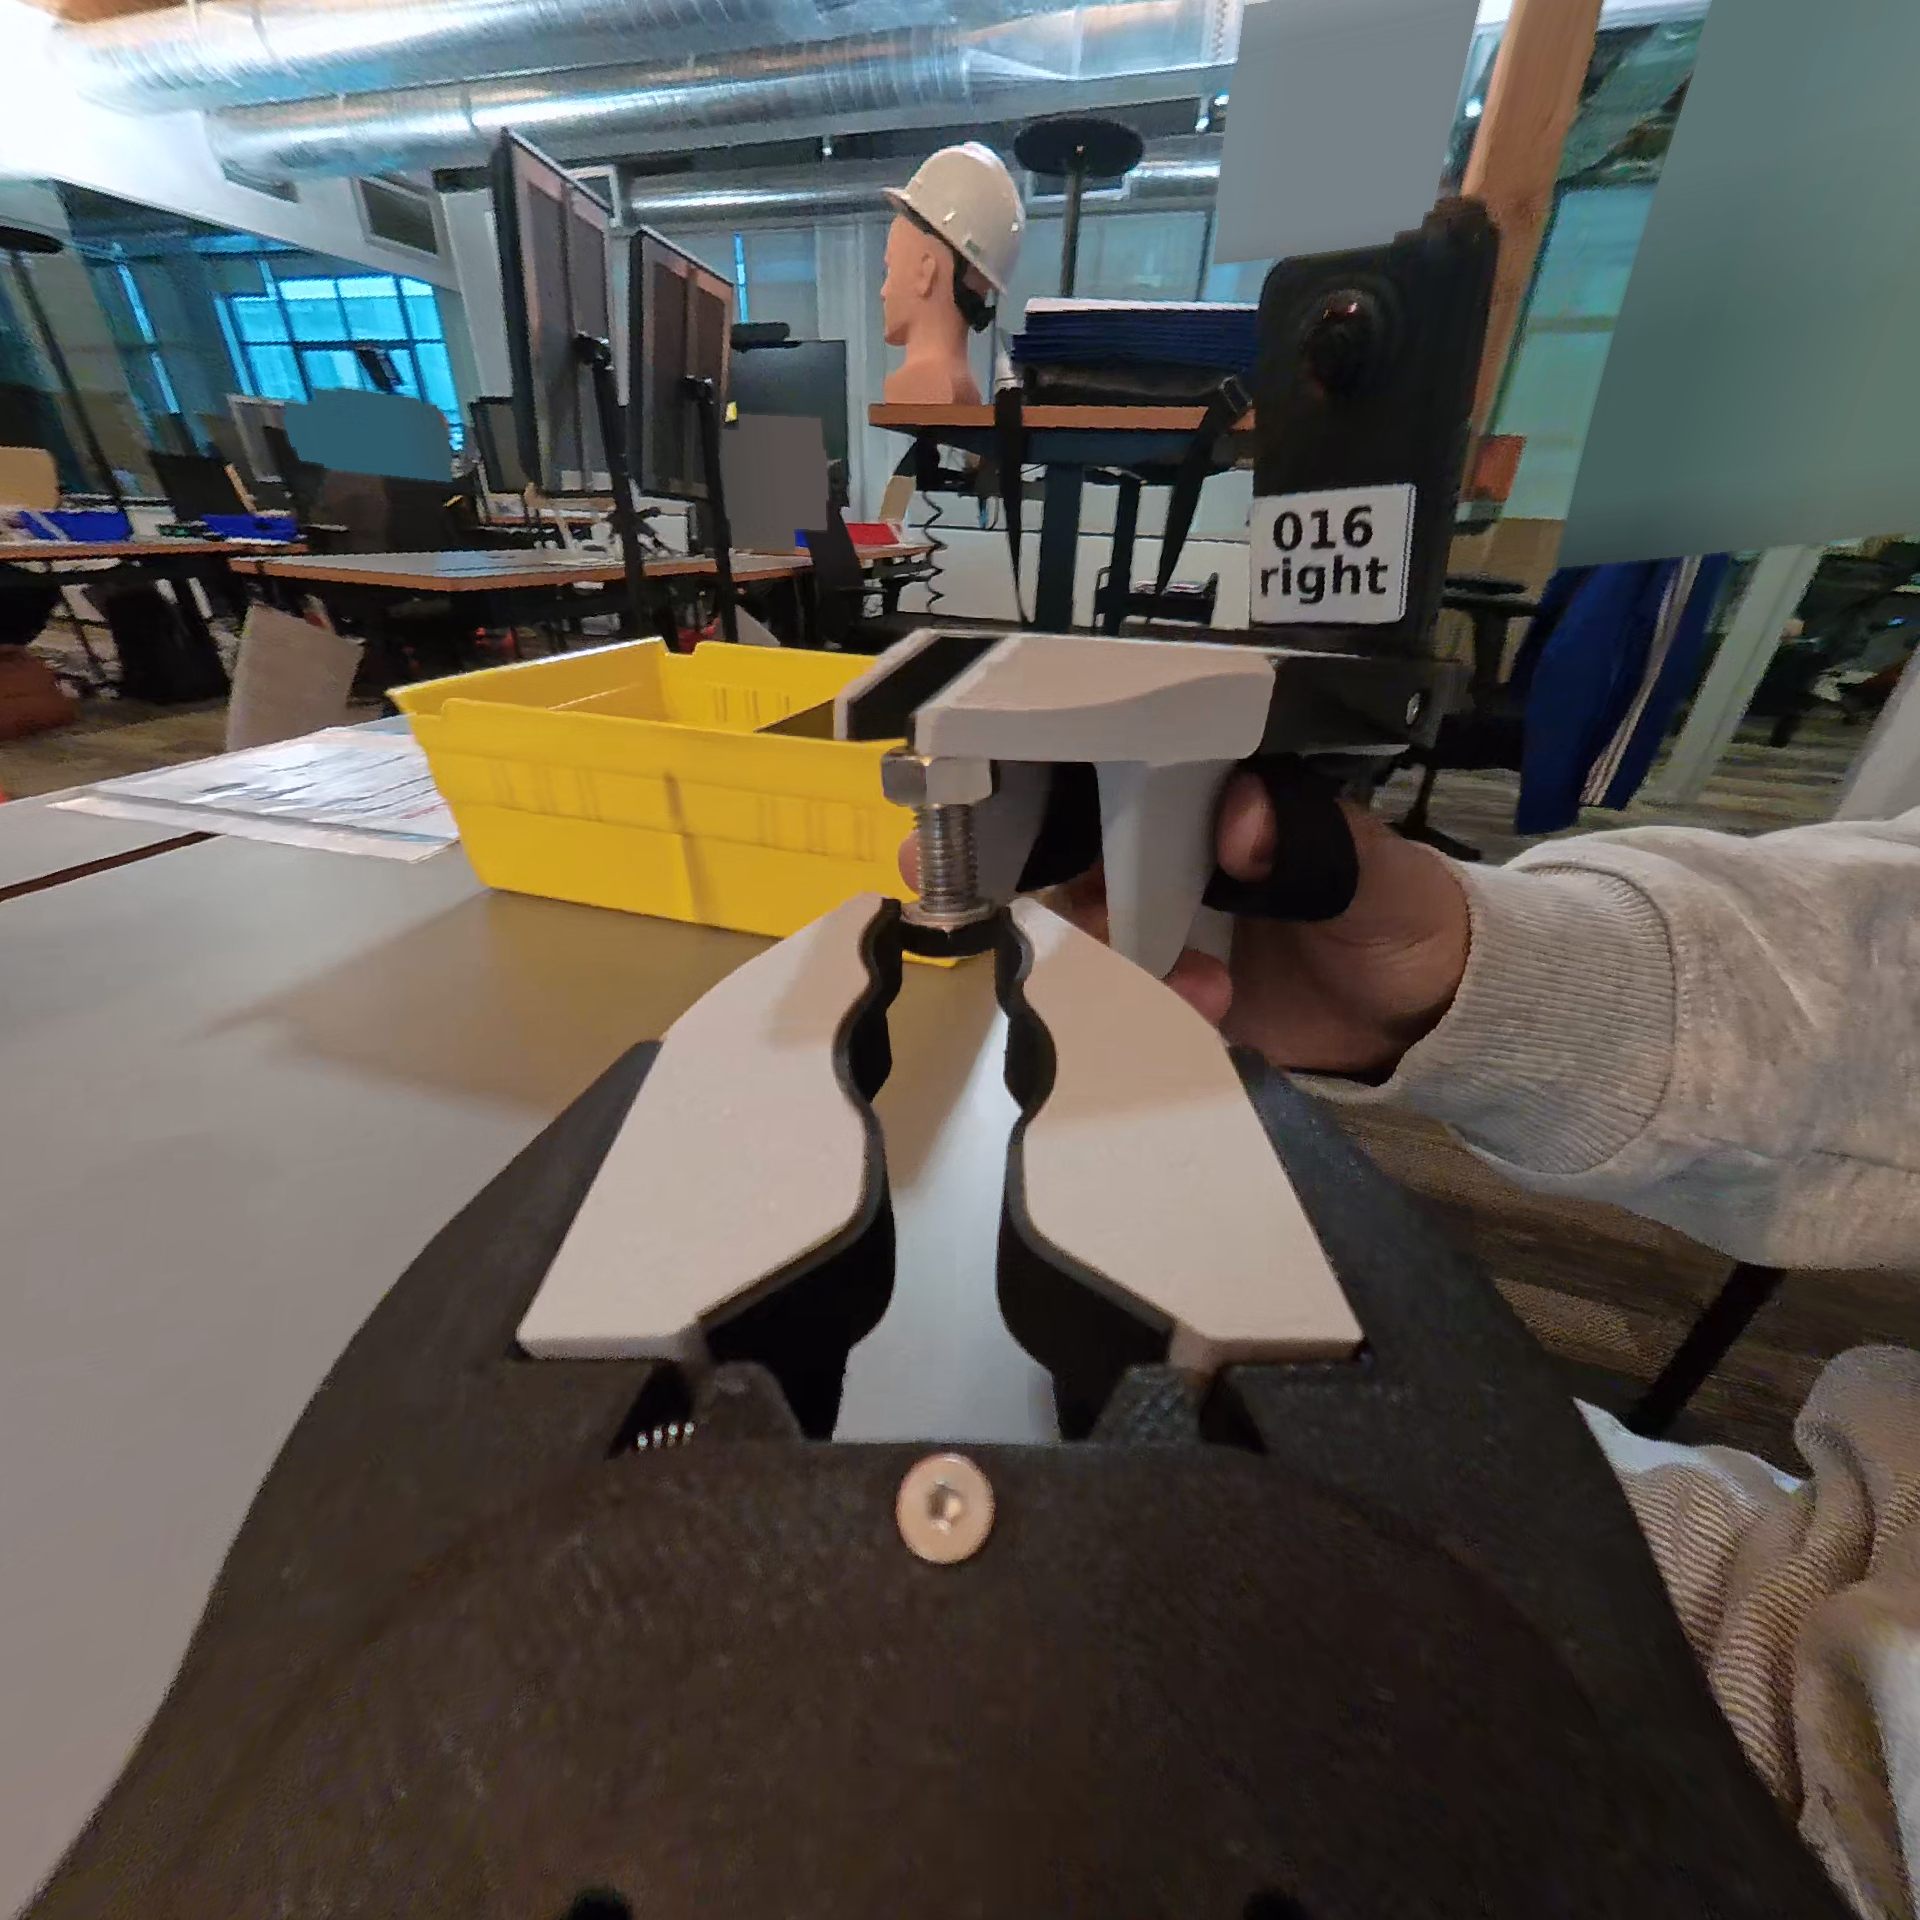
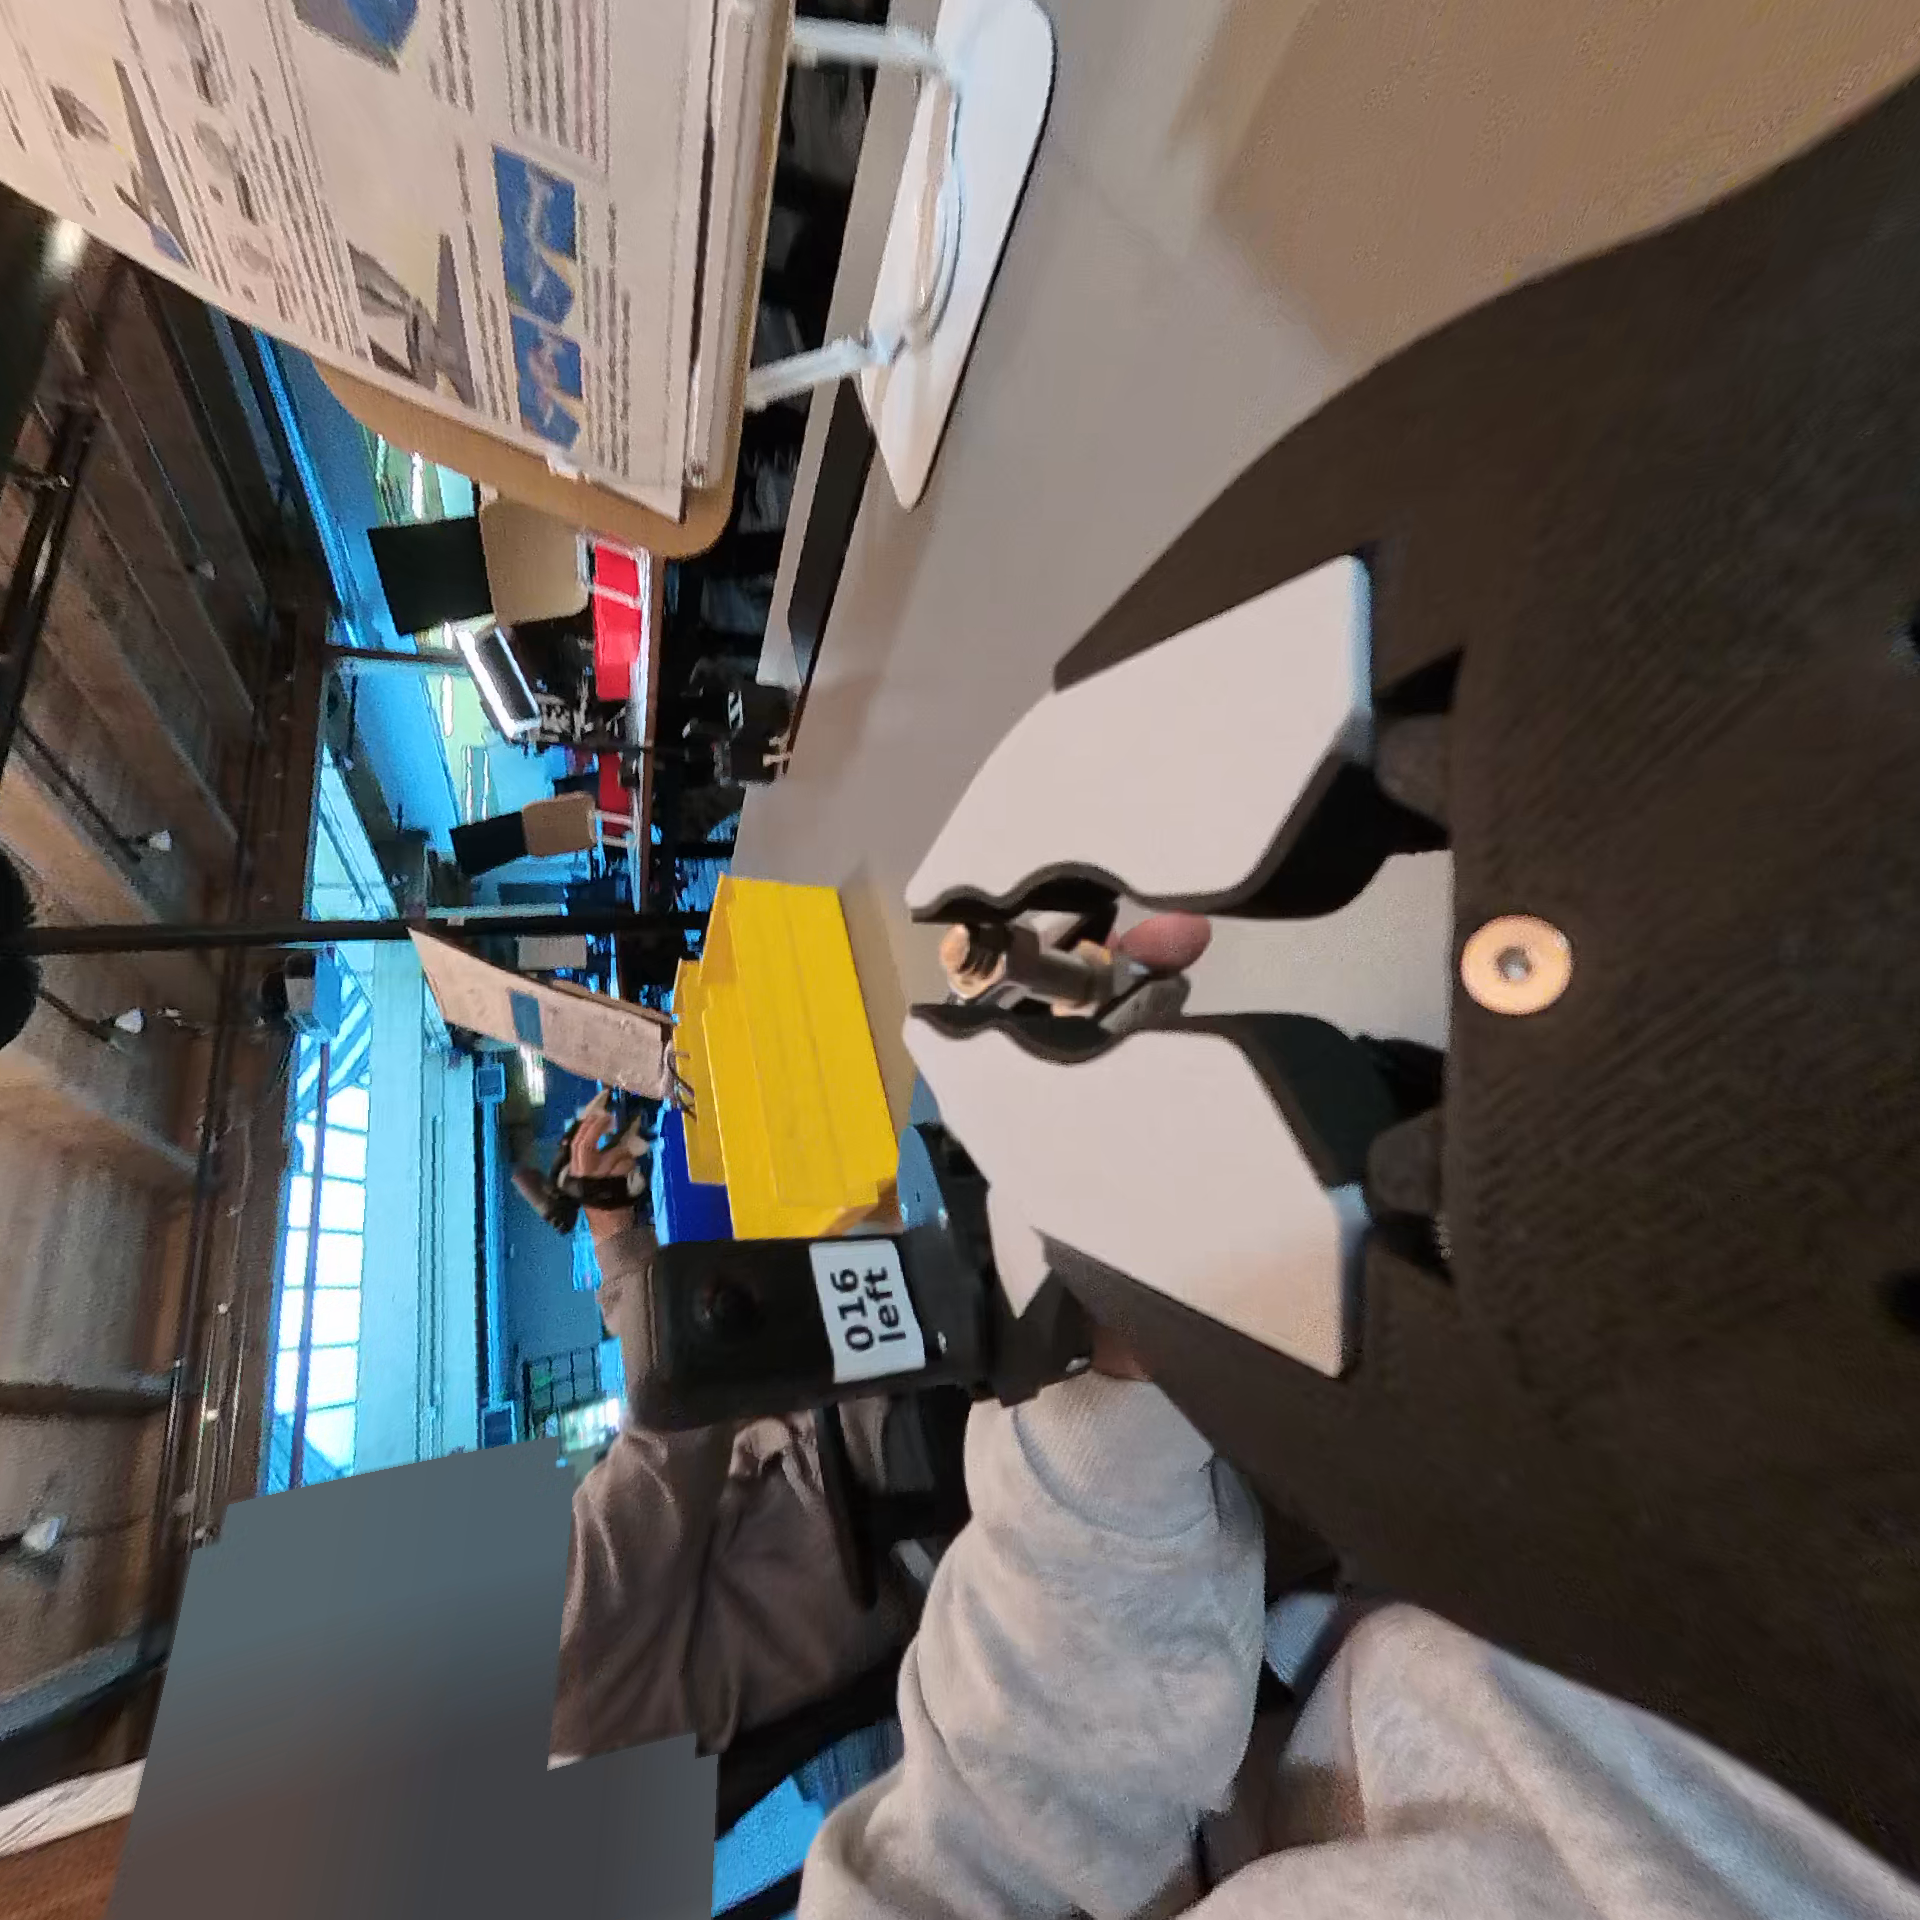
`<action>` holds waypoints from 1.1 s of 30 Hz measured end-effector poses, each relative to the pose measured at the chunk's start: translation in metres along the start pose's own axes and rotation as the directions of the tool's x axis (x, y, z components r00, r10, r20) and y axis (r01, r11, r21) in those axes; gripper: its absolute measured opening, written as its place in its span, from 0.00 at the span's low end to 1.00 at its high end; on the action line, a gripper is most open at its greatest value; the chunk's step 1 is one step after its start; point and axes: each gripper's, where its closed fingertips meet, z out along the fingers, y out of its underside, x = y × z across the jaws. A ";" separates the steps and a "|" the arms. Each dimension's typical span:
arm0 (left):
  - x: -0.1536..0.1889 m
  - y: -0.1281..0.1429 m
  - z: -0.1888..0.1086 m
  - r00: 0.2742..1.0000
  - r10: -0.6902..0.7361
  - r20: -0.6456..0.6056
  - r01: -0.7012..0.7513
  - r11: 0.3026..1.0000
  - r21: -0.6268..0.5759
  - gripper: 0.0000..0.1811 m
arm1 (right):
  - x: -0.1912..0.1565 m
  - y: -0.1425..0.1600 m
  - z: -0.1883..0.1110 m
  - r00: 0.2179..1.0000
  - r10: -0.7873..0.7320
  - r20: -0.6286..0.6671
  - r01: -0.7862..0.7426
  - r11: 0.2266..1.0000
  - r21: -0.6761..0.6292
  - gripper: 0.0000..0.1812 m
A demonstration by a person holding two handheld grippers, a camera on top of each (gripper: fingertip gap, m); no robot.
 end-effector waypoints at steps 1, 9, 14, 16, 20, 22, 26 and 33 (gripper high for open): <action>-0.002 0.002 -0.004 1.000 -0.003 0.018 0.003 1.000 -0.009 0.10 | -0.003 0.002 0.005 1.000 -0.006 0.020 0.006 1.000 -0.011 0.07; -0.037 -0.005 -0.062 0.968 -0.015 0.250 0.011 1.000 0.019 0.10 | -0.029 0.010 0.057 0.975 -0.035 0.220 0.040 0.999 -0.019 0.17; -0.061 -0.008 -0.103 0.916 0.000 0.400 -0.012 1.000 0.028 0.09 | -0.027 0.015 0.081 0.953 0.095 0.288 -0.105 0.994 0.018 0.31; -0.068 -0.006 -0.114 0.900 -0.019 0.435 0.007 1.000 0.027 0.09 | -0.030 0.026 0.090 0.943 0.093 0.320 -0.087 0.996 -0.032 0.29; -0.072 0.001 -0.125 0.888 -0.006 0.460 0.015 1.000 -0.016 0.09 | -0.040 0.046 0.105 0.929 0.043 0.368 -0.007 0.995 -0.098 0.25; -0.069 0.002 -0.123 0.894 0.013 0.447 0.005 0.999 -0.039 0.09 | -0.045 0.053 0.110 0.922 0.023 0.386 0.026 0.992 -0.121 0.21; -0.062 0.006 -0.116 0.915 0.047 0.400 -0.017 0.997 -0.078 0.09 | -0.050 0.057 0.110 0.915 0.018 0.403 0.035 0.992 -0.124 0.20; -0.059 0.008 -0.087 0.952 -0.012 0.307 0.030 0.998 -0.056 0.09 | -0.033 0.038 0.089 0.919 0.131 0.373 -0.114 0.991 -0.066 0.20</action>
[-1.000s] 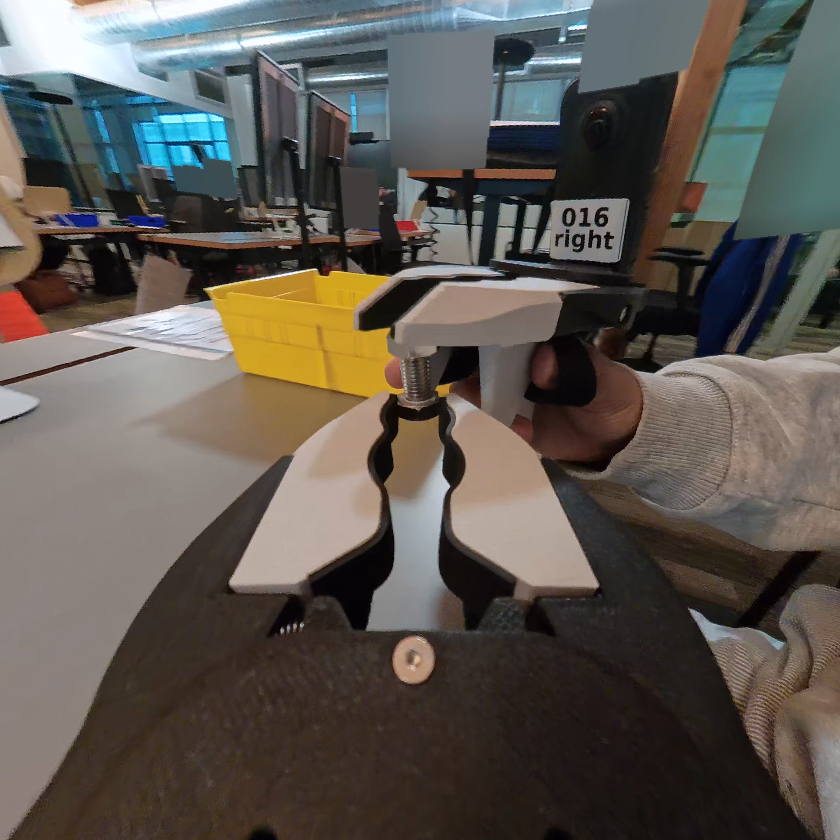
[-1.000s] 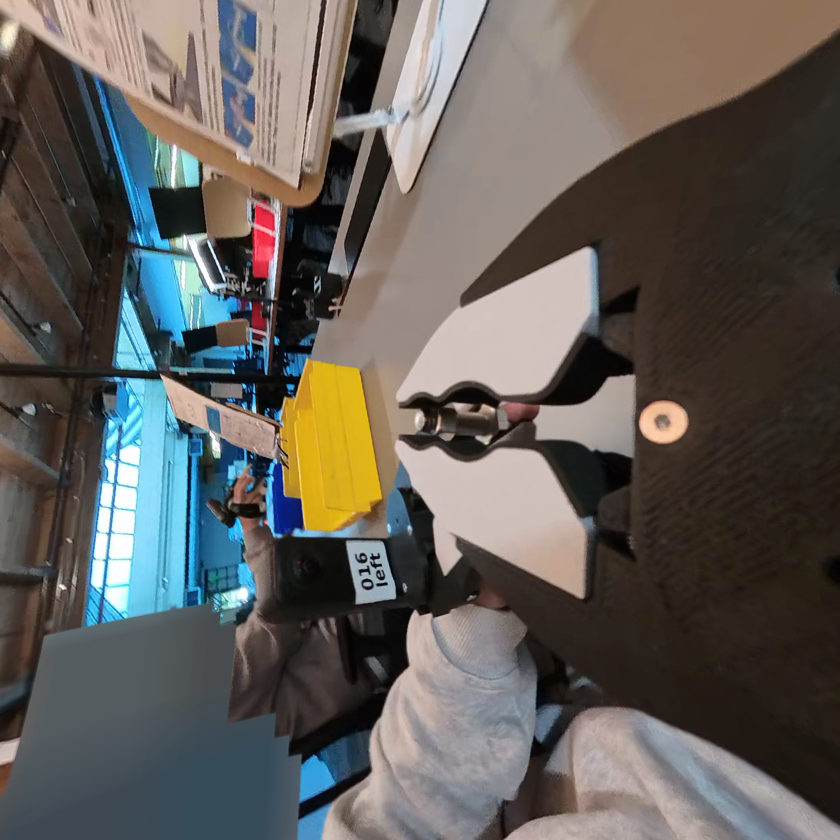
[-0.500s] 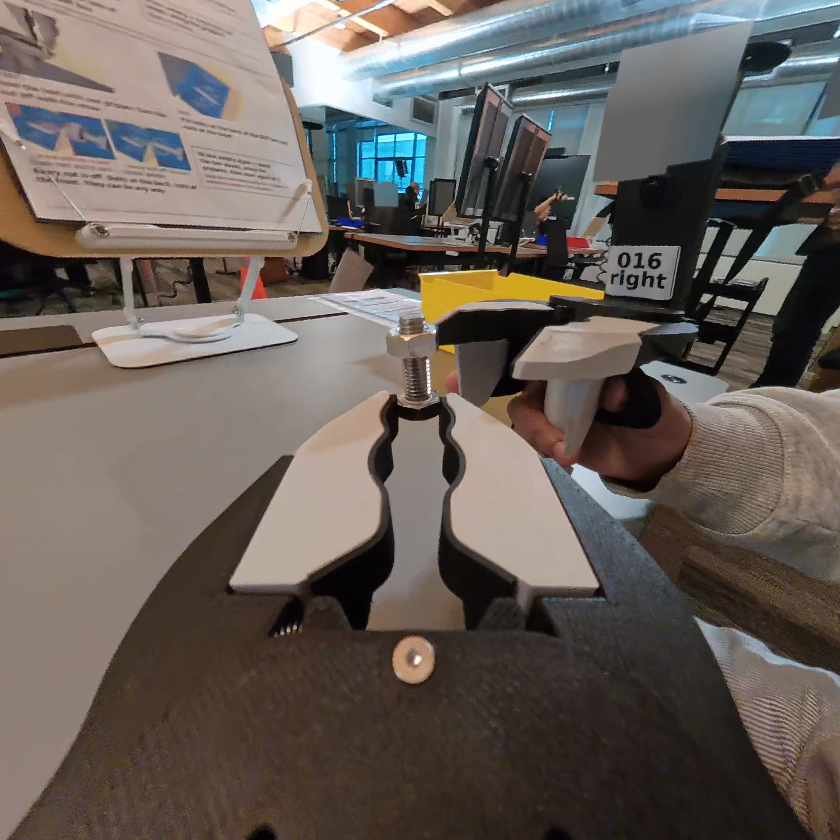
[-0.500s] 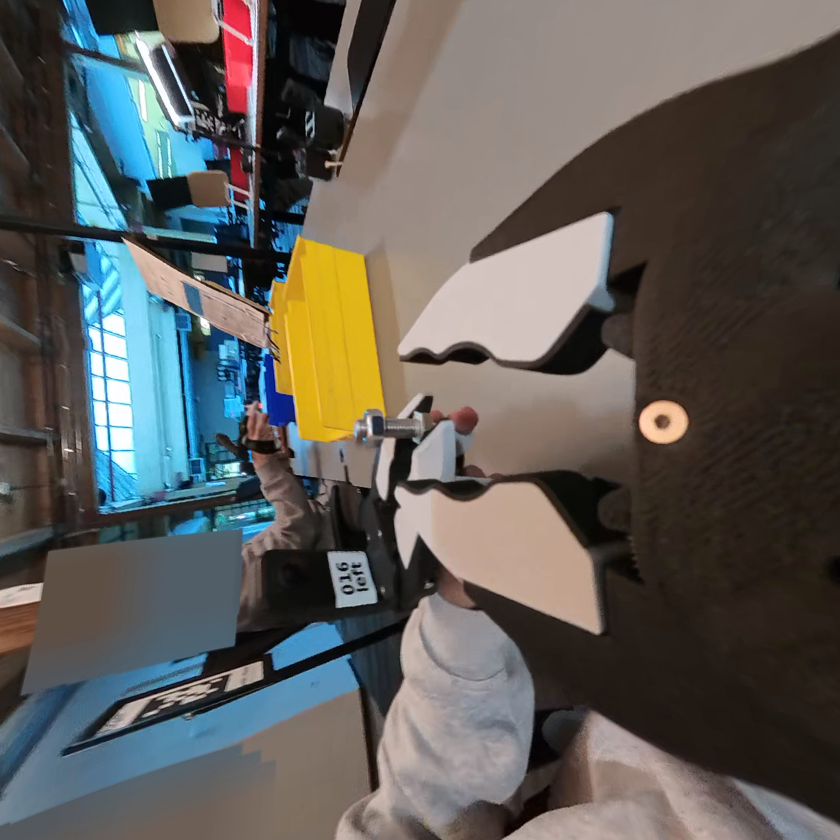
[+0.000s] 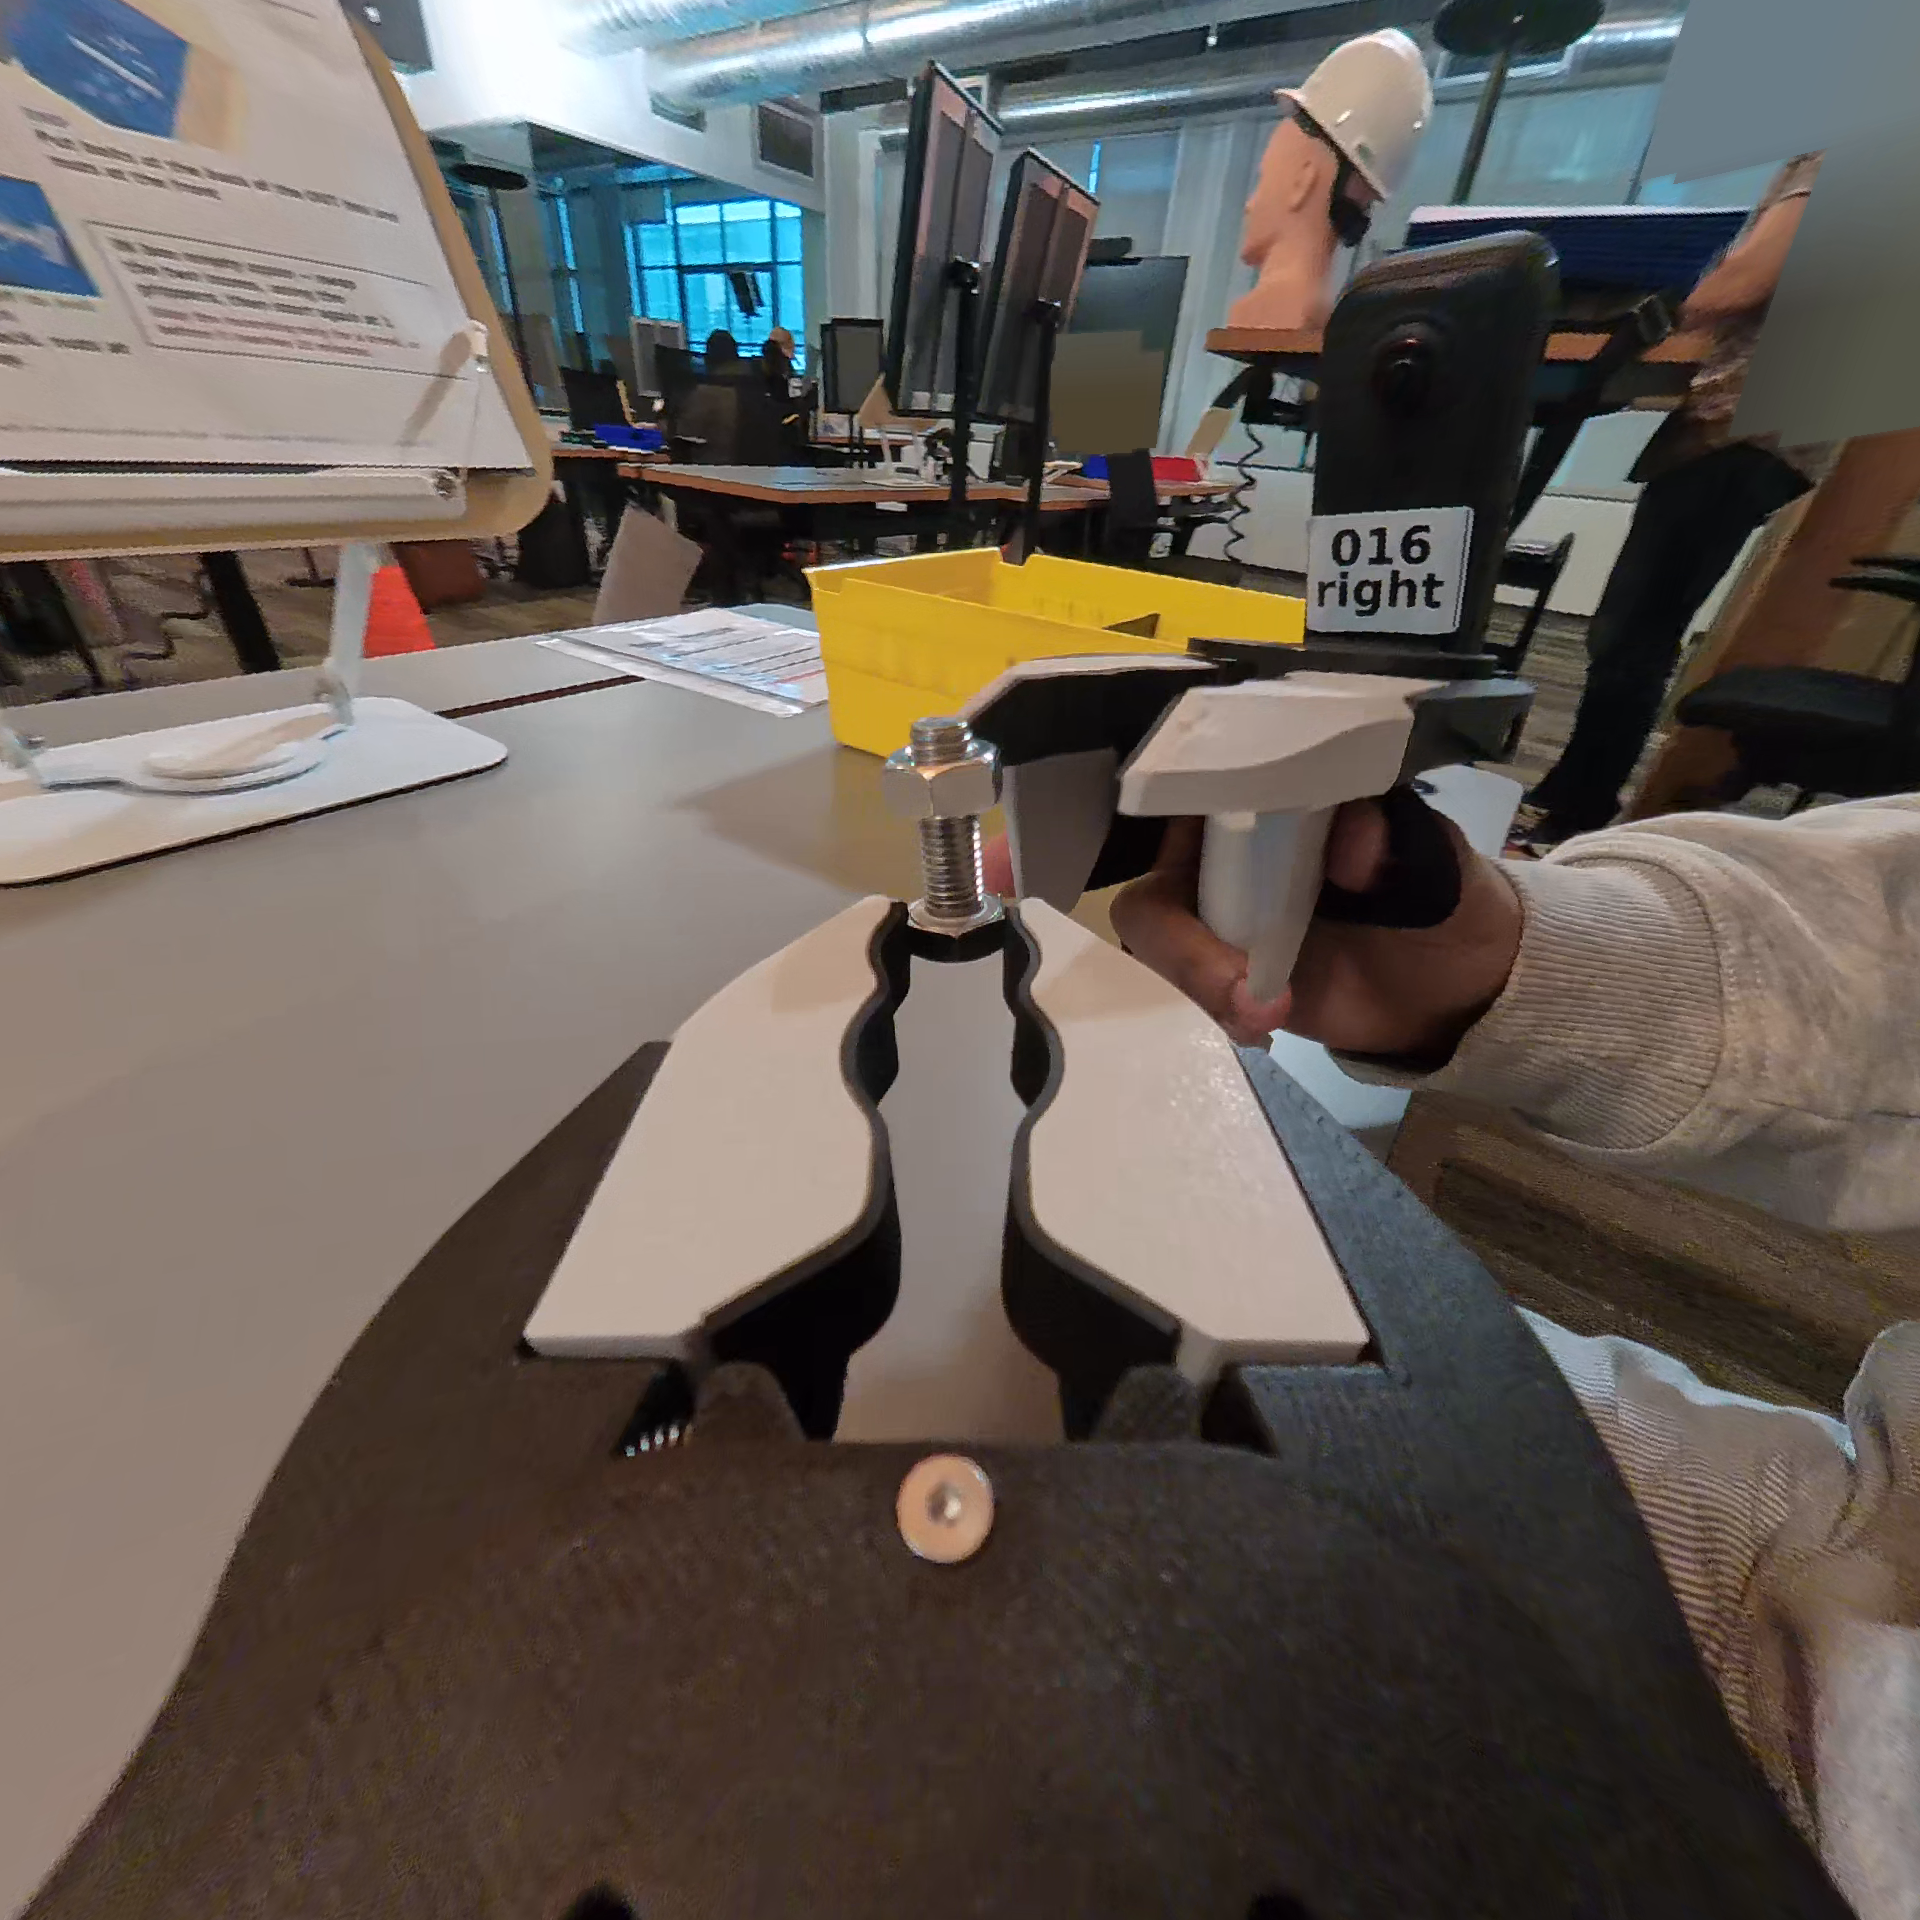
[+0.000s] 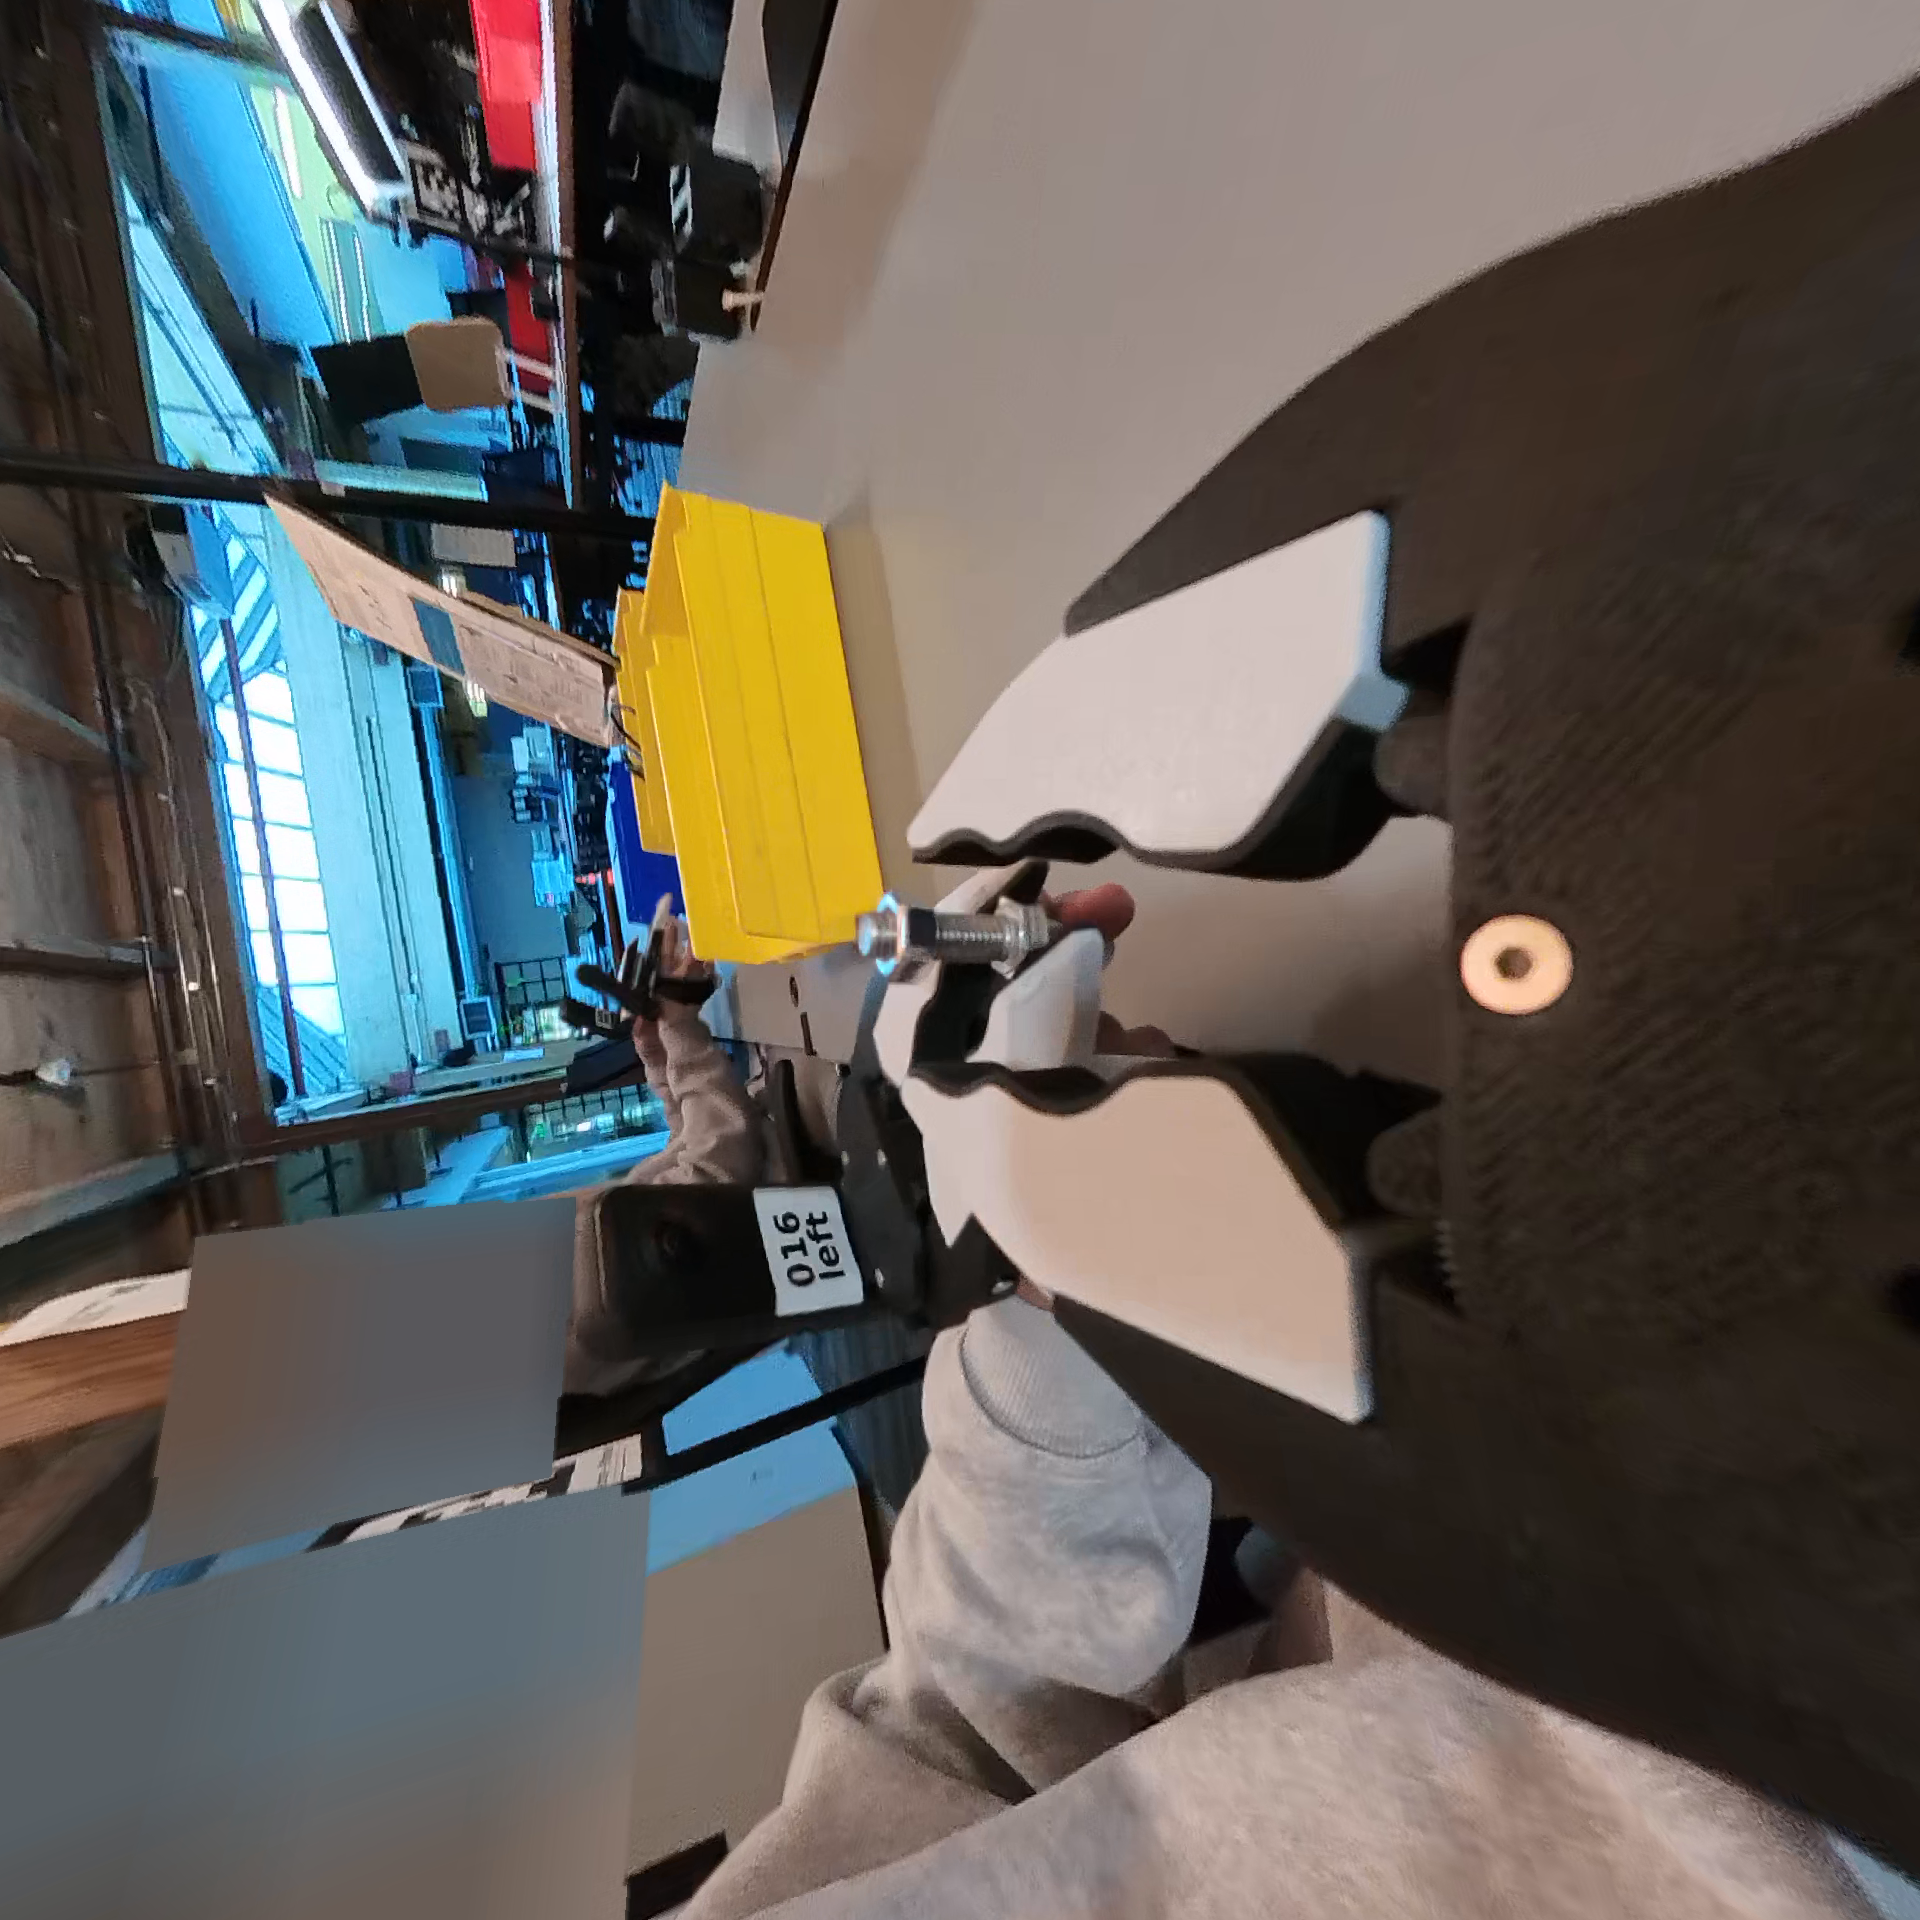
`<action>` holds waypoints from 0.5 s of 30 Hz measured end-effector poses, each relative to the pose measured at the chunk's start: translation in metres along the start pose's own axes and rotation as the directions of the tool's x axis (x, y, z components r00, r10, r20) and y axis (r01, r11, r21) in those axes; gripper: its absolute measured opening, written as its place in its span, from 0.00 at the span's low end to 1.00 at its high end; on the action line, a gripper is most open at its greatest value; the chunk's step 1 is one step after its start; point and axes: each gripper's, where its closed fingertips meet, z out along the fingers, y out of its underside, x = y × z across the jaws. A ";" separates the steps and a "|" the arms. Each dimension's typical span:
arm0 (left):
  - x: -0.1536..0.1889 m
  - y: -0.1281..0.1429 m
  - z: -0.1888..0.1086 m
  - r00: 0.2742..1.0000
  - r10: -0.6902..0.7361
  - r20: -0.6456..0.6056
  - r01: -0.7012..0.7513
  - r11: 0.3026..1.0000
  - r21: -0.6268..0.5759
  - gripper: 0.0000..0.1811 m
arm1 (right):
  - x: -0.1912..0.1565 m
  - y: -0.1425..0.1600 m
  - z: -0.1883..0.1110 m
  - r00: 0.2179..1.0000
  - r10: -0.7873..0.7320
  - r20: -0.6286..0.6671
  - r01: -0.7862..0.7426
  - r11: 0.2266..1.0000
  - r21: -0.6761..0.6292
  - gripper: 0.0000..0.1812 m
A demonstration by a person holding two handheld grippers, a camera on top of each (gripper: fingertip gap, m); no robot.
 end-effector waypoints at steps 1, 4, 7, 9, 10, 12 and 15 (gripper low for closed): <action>0.003 0.000 0.005 1.000 0.000 -0.015 0.000 1.000 0.000 0.09 | 0.001 0.000 -0.005 1.000 -0.018 -0.023 0.018 1.000 -0.005 0.19; 0.011 -0.001 0.021 0.999 0.002 -0.049 -0.002 1.000 0.006 0.09 | 0.007 0.001 -0.019 0.992 -0.065 -0.112 0.062 0.998 -0.026 0.15; 0.025 -0.002 0.036 0.993 -0.006 -0.122 0.007 1.000 0.005 0.09 | 0.012 -0.005 -0.040 0.983 -0.046 -0.180 0.047 0.999 0.002 0.14; 0.035 0.002 0.046 0.986 0.000 -0.168 -0.002 1.000 -0.010 0.09 | 0.014 -0.011 -0.056 0.973 -0.044 -0.226 0.052 0.998 0.033 0.13; 0.040 0.003 0.050 0.982 0.006 -0.189 -0.008 1.000 -0.011 0.09 | 0.014 -0.015 -0.063 0.968 -0.045 -0.247 0.058 0.997 0.049 0.13; 0.049 0.003 0.057 0.973 0.009 -0.229 -0.012 1.000 -0.010 0.09 | 0.015 -0.018 -0.075 0.960 -0.043 -0.278 0.063 0.996 0.063 0.12; 0.057 0.003 0.063 0.965 0.003 -0.262 -0.005 1.000 -0.008 0.09 | 0.012 -0.017 -0.084 0.955 -0.050 -0.293 0.068 0.996 0.051 0.13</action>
